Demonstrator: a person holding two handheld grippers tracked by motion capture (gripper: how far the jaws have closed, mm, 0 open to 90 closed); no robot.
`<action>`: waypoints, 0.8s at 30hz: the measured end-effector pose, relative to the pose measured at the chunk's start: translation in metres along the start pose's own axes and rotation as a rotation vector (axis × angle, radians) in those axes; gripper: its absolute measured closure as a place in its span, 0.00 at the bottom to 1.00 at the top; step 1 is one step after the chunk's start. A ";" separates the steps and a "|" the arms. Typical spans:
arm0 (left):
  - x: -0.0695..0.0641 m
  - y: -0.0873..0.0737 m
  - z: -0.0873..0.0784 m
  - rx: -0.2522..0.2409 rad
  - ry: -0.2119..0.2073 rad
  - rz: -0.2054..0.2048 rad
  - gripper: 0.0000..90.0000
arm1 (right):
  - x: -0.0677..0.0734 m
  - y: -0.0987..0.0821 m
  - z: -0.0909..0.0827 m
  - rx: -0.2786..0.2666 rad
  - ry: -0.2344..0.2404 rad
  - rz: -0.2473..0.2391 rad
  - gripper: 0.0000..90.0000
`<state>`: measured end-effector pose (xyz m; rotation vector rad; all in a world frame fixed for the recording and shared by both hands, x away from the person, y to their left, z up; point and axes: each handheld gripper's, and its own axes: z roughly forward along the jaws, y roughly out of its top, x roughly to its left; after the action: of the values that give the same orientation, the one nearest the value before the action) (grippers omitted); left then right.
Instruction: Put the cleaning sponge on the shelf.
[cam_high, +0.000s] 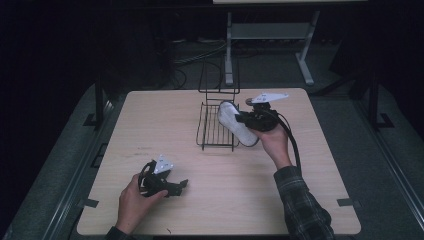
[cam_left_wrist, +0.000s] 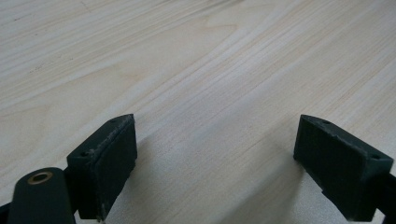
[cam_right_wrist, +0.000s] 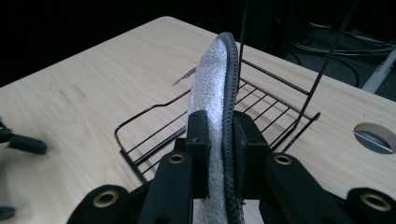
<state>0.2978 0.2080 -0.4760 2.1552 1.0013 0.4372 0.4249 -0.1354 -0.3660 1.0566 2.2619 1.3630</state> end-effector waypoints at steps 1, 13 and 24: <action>0.000 0.000 0.000 0.000 0.000 0.000 0.14 | 0.000 0.001 0.003 -0.003 -0.001 0.001 0.87; 0.000 0.000 0.000 0.000 0.003 0.001 0.14 | 0.005 0.011 0.041 0.028 0.022 0.008 0.87; 0.000 0.000 0.000 0.001 0.001 -0.001 0.14 | 0.005 0.009 0.065 0.057 0.036 0.004 0.86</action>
<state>0.2977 0.2079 -0.4761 2.1555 1.0031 0.4380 0.4638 -0.0879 -0.3908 1.0638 2.3384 1.3367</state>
